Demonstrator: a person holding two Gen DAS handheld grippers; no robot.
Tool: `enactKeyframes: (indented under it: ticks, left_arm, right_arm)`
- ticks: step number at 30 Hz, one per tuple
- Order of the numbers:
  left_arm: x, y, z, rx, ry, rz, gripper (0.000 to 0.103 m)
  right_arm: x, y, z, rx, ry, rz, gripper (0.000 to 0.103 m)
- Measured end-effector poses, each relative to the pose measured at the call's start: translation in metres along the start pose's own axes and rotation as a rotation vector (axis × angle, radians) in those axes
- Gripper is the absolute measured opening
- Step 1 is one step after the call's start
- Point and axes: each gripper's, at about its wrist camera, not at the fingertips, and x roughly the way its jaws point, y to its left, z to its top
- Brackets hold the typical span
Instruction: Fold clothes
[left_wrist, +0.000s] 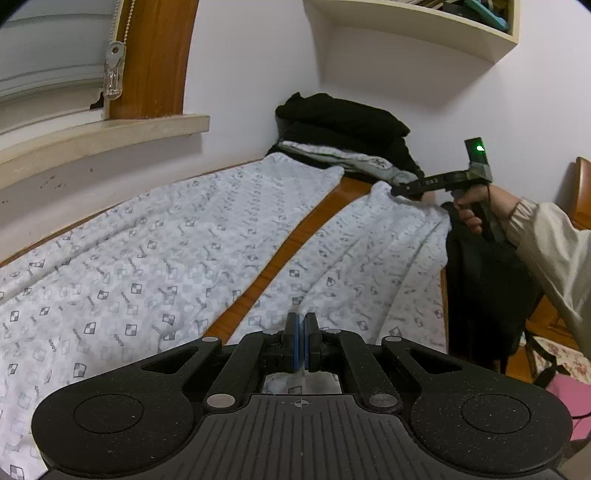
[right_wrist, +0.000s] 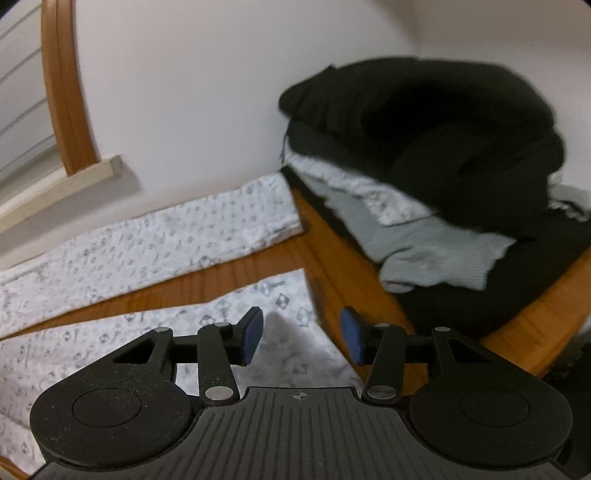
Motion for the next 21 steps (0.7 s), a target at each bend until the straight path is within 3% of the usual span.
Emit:
enactKeyframes:
  ticks: [1,2,3,5,14,21]
  left_arm:
    - [0.0,0.0,0.0,0.0,0.0,0.001,0.003]
    - [0.0,0.0,0.0,-0.003,-0.001,0.002,0.003]
    - [-0.001,0.0,0.0,-0.005,-0.003,0.002,0.003]
    - [-0.001,0.0,0.001,-0.008,-0.007,0.003,0.003]
    - [-0.007,-0.002,0.005,-0.008,-0.028,0.008,0.003]
    - [0.003,0.003,0.001,-0.014,0.0,0.014,0.003]
  right_arm:
    - [0.003,-0.001,0.0,0.004,0.007,0.004,0.043]
    - [0.003,-0.001,0.0,0.012,0.011,0.013,0.021]
    - [0.003,-0.002,0.0,0.021,0.009,0.026,0.014]
    - [-0.004,-0.004,-0.001,0.04,-0.007,0.051,0.01]
    - [-0.048,-0.012,0.003,0.079,-0.096,0.07,0.008]
    - [-0.024,-0.022,-0.009,0.126,-0.028,0.063,0.021]
